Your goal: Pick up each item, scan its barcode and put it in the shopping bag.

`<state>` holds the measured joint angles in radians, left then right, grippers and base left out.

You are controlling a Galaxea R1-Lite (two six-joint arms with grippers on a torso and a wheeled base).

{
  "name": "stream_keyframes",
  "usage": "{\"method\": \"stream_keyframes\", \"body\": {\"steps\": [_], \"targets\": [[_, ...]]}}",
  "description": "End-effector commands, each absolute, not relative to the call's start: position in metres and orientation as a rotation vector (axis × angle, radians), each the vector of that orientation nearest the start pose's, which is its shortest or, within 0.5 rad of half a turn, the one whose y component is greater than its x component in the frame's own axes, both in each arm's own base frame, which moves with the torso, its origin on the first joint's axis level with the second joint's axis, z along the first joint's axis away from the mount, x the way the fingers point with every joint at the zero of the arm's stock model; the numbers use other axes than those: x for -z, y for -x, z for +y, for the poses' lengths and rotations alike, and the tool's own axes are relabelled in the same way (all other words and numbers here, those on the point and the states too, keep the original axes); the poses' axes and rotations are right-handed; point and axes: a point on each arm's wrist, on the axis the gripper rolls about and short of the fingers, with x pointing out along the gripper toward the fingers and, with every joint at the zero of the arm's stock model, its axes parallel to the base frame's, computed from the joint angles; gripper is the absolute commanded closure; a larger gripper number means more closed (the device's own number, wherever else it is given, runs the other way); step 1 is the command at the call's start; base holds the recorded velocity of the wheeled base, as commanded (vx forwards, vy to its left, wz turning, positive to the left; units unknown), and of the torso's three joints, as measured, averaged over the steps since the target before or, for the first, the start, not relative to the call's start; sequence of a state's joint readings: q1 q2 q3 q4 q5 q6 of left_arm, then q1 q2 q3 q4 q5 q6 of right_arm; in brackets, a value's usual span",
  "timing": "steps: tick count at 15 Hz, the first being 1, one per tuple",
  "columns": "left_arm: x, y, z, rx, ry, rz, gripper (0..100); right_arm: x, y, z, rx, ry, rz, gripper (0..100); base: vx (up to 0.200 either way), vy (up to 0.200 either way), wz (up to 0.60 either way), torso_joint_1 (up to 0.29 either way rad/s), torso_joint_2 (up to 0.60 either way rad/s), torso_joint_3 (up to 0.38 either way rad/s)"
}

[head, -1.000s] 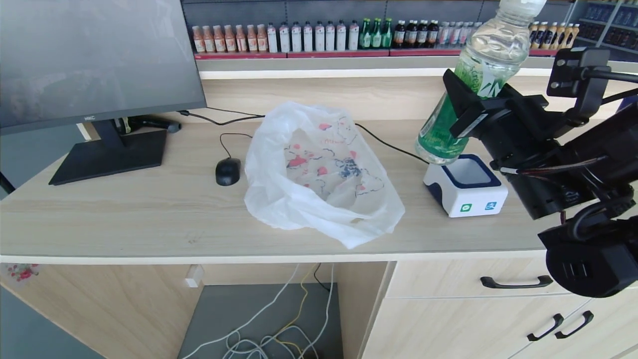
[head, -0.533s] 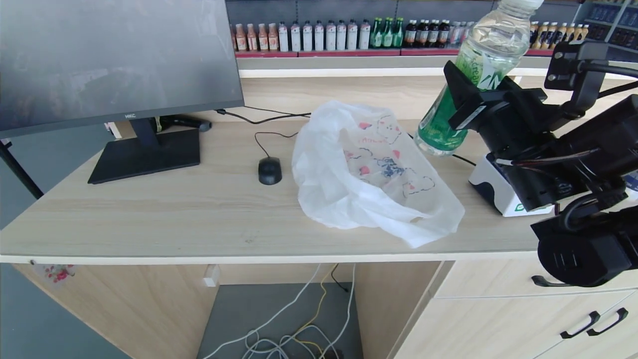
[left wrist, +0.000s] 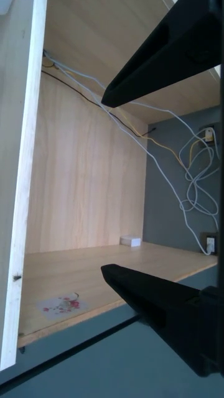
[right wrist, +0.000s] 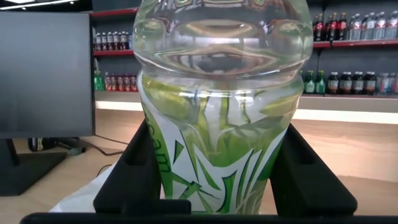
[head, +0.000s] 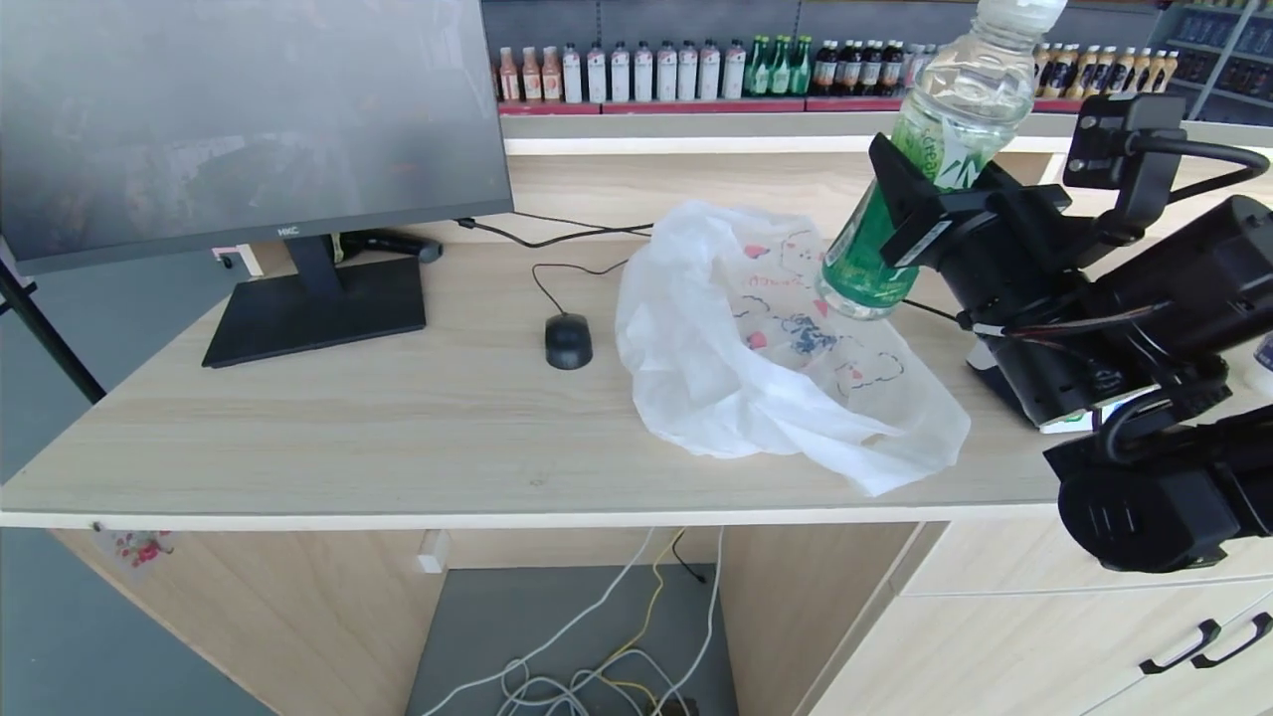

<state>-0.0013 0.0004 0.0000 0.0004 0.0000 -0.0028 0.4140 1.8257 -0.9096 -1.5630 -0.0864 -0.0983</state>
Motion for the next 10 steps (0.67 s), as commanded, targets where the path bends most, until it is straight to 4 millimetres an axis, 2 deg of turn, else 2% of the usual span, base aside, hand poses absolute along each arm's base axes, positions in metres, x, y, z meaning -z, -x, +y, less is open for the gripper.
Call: {"method": "stream_keyframes", "body": {"steps": [1, 4, 5, 10], "targets": [[-0.075, 0.023, 0.0, 0.0, 0.003, 0.0, 0, -0.258, -0.298, 0.128, -0.283, -0.066, -0.639, 100, 0.0, 0.0, 0.0, 0.0, 0.0, 0.0], [-0.075, 0.023, 0.0, 0.0, 0.003, 0.0, 0, -0.259, -0.292, 0.128, -0.294, -0.064, -0.636, 100, 0.0, 0.0, 0.0, 0.0, 0.0, 0.0], [-0.075, 0.023, 0.0, 0.0, 0.003, 0.0, 0, -0.253, -0.29, 0.131, -0.308, -0.059, -0.609, 100, 0.0, 0.0, 0.0, 0.0, 0.0, 0.0], [-0.075, 0.023, 0.0, 0.0, 0.003, 0.0, 0, -0.262, -0.295, 0.157, -0.38, -0.06, -0.547, 100, 0.0, 0.0, 0.0, 0.0, 0.0, 0.0]]}}
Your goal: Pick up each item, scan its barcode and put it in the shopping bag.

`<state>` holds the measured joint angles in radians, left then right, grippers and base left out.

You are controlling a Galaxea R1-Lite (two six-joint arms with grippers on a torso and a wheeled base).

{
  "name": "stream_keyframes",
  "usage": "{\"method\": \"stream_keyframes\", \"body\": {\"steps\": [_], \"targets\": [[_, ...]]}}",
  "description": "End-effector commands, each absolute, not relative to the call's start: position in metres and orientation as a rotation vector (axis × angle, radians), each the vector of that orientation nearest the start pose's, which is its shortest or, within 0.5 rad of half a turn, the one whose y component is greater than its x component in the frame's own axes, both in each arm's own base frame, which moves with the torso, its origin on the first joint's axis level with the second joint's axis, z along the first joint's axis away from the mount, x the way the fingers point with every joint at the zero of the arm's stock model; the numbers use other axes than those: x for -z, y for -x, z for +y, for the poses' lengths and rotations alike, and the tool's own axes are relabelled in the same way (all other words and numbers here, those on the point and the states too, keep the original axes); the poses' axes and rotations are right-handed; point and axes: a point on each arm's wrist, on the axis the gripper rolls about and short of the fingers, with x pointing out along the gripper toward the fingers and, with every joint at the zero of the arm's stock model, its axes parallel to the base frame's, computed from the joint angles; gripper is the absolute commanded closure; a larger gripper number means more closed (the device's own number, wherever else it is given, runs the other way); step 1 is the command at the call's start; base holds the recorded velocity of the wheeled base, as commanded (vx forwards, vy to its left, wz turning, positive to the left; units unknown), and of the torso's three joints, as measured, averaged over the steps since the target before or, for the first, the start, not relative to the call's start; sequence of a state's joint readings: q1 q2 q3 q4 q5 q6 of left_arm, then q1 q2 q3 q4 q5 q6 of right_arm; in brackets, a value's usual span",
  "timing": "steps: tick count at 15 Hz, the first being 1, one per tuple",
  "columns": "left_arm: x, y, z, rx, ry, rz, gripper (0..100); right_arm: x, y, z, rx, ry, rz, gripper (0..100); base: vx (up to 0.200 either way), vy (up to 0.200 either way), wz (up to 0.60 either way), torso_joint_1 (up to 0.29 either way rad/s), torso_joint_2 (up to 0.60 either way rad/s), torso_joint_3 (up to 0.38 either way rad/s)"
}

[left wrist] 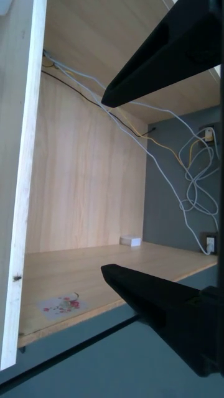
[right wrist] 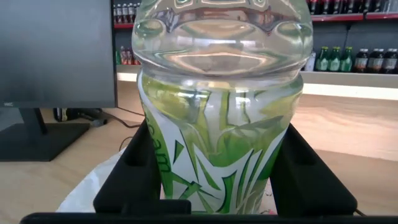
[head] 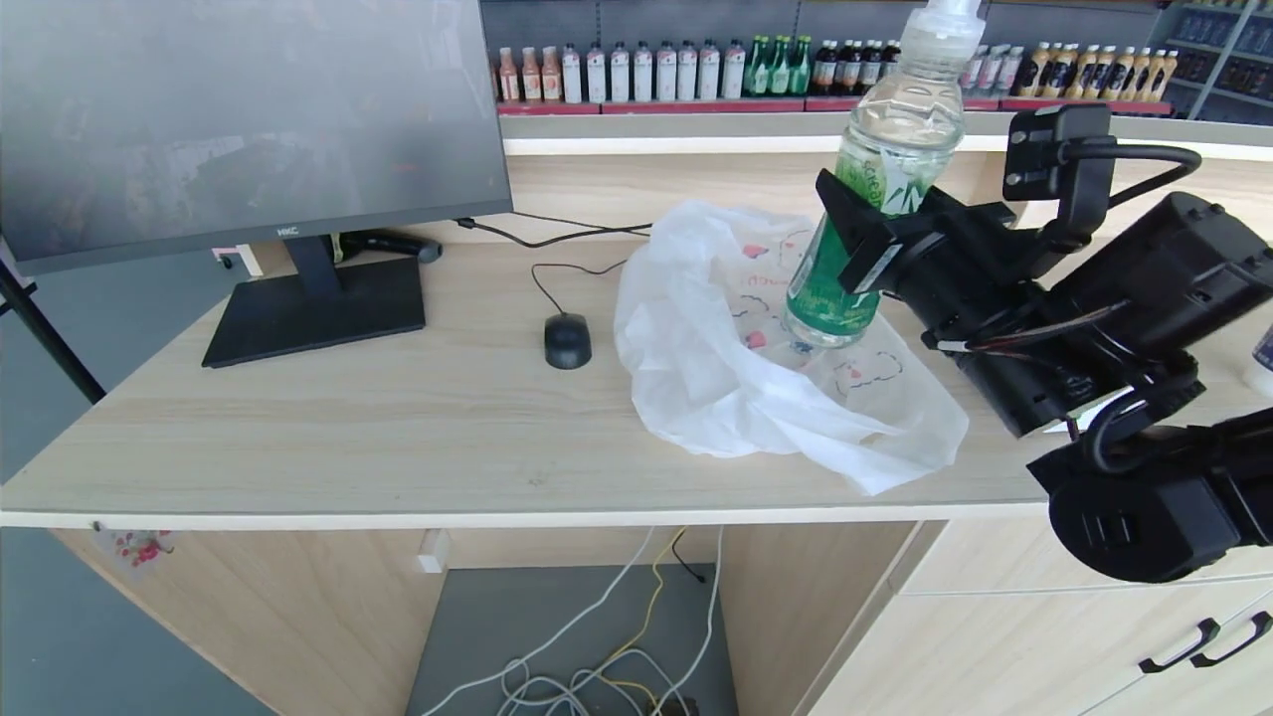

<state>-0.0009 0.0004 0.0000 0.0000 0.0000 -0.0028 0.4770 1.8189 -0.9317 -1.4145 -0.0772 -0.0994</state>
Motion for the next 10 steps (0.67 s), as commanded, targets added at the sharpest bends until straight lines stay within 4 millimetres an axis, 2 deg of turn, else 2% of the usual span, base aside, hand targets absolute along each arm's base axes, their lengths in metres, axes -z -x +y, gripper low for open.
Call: {"method": "stream_keyframes", "body": {"steps": [1, 4, 10], "targets": [[-0.075, 0.023, 0.0, 0.0, 0.003, 0.0, 0, -0.265, -0.299, 0.162, -0.389, -0.057, -0.53, 100, 0.0, 0.0, 0.0, 0.0, 0.0, 0.0], [-0.075, 0.023, 0.0, 0.0, 0.003, 0.0, 0, -0.271, -0.314, 0.171, -0.39, -0.048, -0.509, 100, 0.0, 0.0, 0.0, 0.0, 0.0, 0.0], [-0.075, 0.023, 0.0, 0.0, 0.003, 0.0, 0, -0.269, -0.339, 0.185, -0.395, -0.039, -0.483, 100, 0.0, 0.0, 0.0, 0.0, 0.0, 0.0]]}}
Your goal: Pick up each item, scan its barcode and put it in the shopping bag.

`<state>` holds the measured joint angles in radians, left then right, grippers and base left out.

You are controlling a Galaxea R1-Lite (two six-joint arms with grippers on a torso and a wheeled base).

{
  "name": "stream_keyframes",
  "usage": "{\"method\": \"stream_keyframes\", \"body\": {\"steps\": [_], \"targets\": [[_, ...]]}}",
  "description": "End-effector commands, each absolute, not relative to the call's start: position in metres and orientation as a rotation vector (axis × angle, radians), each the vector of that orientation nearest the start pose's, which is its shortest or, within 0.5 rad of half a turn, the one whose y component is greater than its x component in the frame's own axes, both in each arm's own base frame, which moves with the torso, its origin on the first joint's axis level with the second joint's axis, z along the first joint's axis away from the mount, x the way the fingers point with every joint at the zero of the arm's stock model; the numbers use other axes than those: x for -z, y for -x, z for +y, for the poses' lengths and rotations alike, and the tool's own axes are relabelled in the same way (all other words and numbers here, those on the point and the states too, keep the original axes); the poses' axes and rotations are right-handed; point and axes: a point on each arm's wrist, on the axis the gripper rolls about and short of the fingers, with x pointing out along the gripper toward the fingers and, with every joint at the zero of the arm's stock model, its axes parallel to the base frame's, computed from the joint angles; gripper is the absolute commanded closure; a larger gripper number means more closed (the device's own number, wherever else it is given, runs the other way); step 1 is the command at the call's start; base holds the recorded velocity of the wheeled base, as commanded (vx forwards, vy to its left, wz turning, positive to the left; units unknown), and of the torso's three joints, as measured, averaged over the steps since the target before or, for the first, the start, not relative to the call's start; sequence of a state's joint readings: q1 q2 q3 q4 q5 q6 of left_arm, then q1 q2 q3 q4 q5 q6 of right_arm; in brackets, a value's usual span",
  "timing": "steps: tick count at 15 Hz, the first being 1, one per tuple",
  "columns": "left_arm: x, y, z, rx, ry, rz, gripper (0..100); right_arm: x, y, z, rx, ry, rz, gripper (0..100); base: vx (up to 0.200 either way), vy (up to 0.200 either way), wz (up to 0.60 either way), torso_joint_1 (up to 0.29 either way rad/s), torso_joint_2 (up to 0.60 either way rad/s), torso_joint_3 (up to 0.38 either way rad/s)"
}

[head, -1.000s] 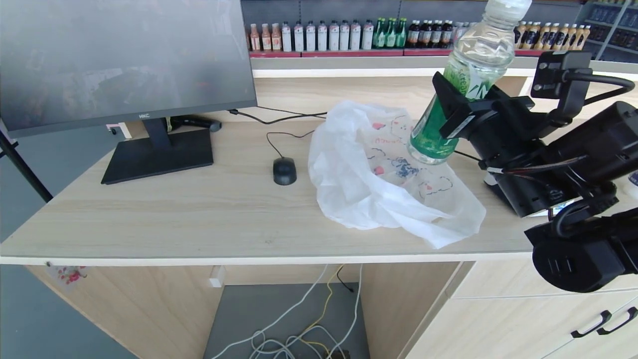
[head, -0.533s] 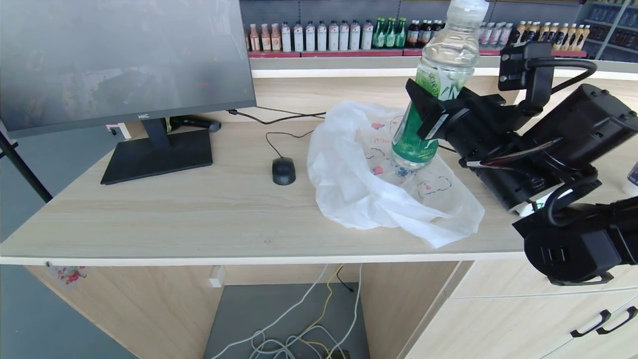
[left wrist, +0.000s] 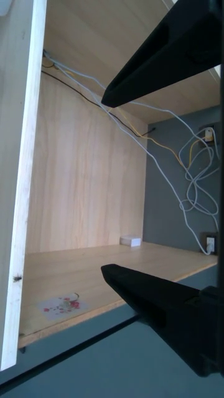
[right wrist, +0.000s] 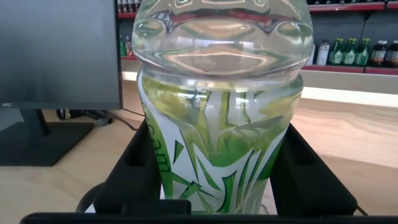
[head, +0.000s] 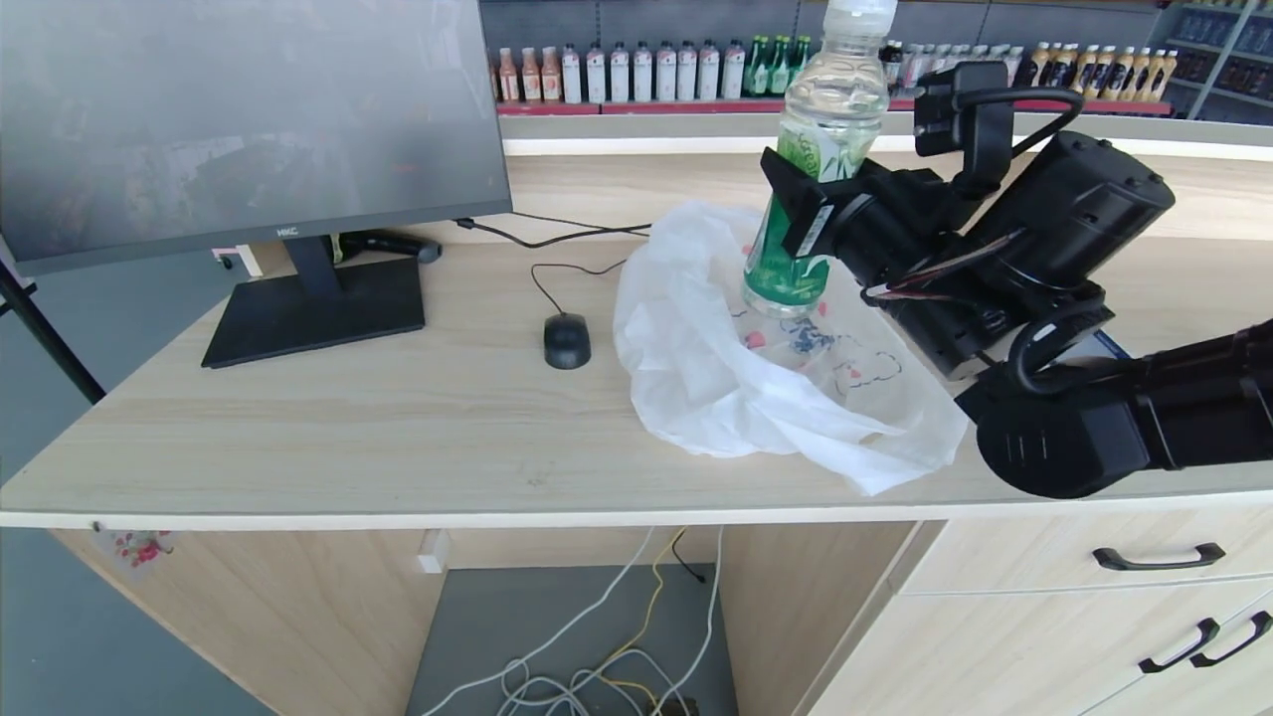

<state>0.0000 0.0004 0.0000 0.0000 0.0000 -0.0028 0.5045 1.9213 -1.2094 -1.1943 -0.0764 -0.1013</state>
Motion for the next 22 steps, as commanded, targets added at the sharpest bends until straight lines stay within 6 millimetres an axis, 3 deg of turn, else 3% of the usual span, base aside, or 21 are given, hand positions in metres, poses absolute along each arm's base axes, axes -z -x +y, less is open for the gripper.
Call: {"method": "stream_keyframes", "body": {"steps": [1, 5, 14, 22], "targets": [[-0.075, 0.023, 0.0, 0.002, 0.003, 0.0, 0, -0.269, -0.346, 0.189, -0.395, -0.039, -0.484, 100, 0.0, 0.0, 0.0, 0.0, 0.0, 0.0], [-0.075, 0.023, 0.0, 0.0, 0.003, 0.0, 0, -0.277, -0.358, 0.195, -0.396, -0.034, -0.462, 100, 0.0, 0.0, 0.0, 0.0, 0.0, 0.0], [-0.075, 0.023, 0.0, 0.0, 0.003, 0.0, 0, -0.246, -0.385, 0.196, -0.407, -0.003, -0.388, 100, 0.0, 0.0, 0.0, 0.0, 0.0, 0.0], [-0.075, 0.023, 0.0, 0.0, 0.003, 0.0, 0, -0.225, -0.395, 0.202, -0.415, -0.005, -0.342, 100, 0.0, 0.0, 0.0, 0.0, 0.0, 0.0]]}}
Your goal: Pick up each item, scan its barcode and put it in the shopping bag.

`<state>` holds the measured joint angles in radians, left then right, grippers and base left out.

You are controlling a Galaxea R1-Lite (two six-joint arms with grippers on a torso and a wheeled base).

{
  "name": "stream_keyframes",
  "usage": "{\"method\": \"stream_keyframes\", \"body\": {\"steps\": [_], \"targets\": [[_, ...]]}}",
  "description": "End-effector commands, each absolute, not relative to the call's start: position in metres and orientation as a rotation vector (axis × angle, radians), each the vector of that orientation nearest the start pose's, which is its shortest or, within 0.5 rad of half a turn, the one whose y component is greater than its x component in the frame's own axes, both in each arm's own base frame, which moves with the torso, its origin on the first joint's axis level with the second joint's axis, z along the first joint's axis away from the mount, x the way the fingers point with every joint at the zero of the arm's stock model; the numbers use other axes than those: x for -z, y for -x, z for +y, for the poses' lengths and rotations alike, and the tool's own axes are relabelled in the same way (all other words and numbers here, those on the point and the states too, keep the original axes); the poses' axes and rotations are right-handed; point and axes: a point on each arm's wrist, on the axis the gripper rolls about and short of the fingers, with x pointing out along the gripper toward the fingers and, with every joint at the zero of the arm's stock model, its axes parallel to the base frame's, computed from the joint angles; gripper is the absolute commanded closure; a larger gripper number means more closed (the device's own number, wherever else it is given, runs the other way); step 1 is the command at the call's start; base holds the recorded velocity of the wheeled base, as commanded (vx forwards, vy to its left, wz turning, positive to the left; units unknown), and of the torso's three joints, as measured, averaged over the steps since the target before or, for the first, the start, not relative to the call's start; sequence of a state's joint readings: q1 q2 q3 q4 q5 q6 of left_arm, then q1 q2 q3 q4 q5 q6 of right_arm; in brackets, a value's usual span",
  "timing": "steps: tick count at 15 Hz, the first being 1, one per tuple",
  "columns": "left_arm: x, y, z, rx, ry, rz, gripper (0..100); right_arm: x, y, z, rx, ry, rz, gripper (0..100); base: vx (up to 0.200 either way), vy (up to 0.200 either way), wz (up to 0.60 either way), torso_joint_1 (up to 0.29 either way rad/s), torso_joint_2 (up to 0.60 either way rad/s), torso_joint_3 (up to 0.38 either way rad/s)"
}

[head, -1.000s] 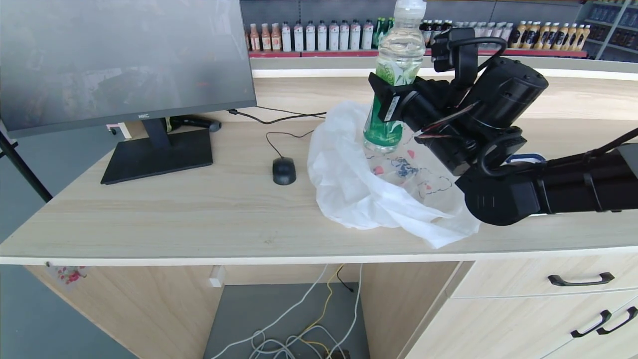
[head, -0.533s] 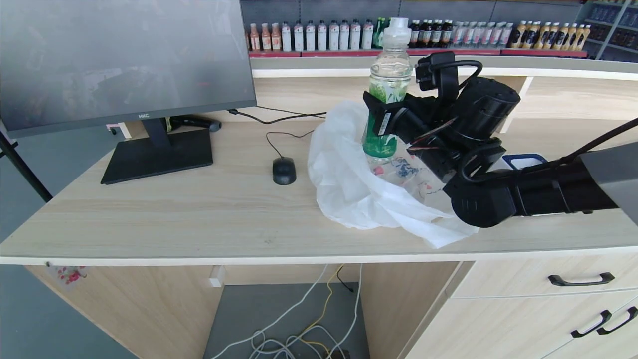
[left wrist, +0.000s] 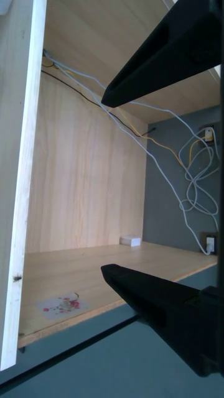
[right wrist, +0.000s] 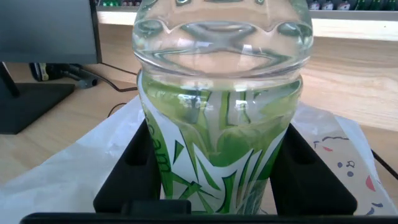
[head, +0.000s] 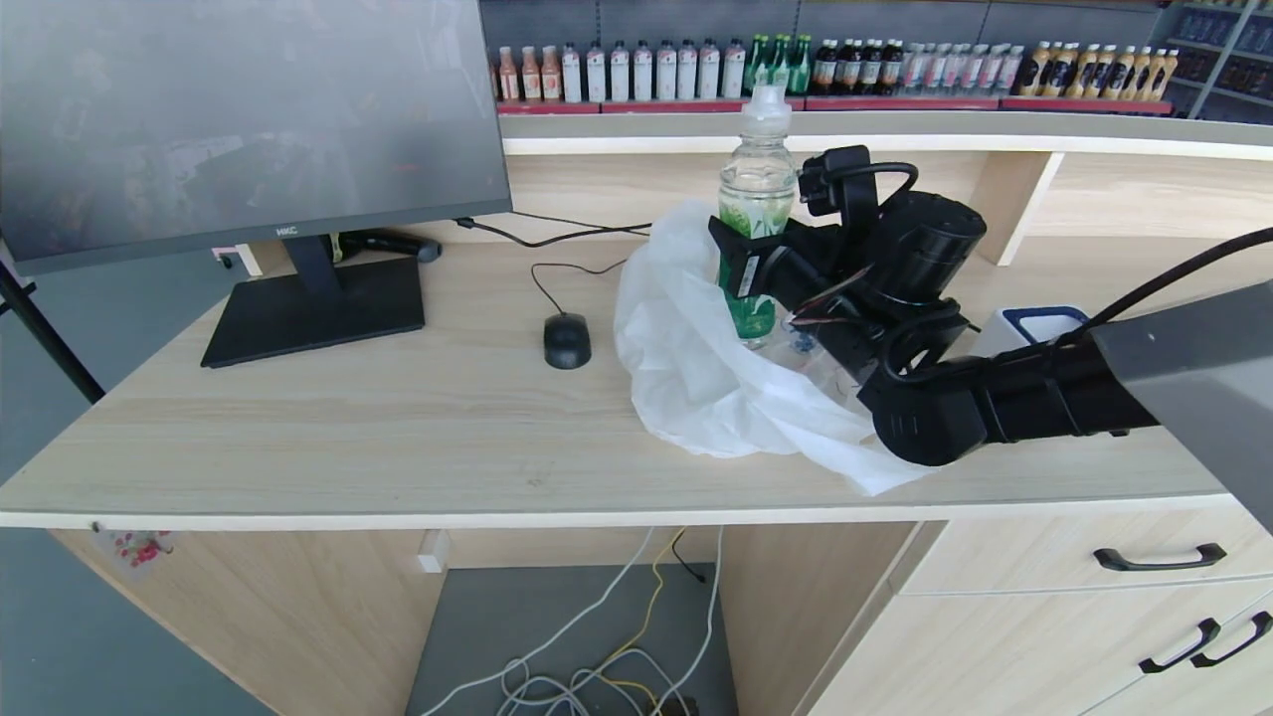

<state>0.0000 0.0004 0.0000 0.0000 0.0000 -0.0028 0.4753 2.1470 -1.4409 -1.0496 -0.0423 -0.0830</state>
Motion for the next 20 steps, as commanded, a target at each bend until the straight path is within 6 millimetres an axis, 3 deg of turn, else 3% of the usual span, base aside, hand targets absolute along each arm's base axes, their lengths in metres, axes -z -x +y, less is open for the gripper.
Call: {"method": "stream_keyframes", "body": {"steps": [1, 12, 20], "targets": [[-0.075, 0.023, 0.0, 0.0, 0.003, 0.0, 0, -0.224, -0.395, 0.203, -0.415, -0.004, -0.337, 100, 0.0, 0.0, 0.0, 0.0, 0.0, 0.0], [-0.075, 0.023, 0.0, 0.0, 0.003, 0.0, 0, -0.206, -0.402, 0.206, -0.419, -0.006, -0.297, 100, 0.0, 0.0, 0.0, 0.0, 0.0, 0.0], [-0.075, 0.023, 0.0, 0.0, 0.003, 0.0, 0, -0.19, -0.394, 0.203, -0.424, -0.005, -0.276, 100, 0.0, 0.0, 0.0, 0.0, 0.0, 0.0]]}}
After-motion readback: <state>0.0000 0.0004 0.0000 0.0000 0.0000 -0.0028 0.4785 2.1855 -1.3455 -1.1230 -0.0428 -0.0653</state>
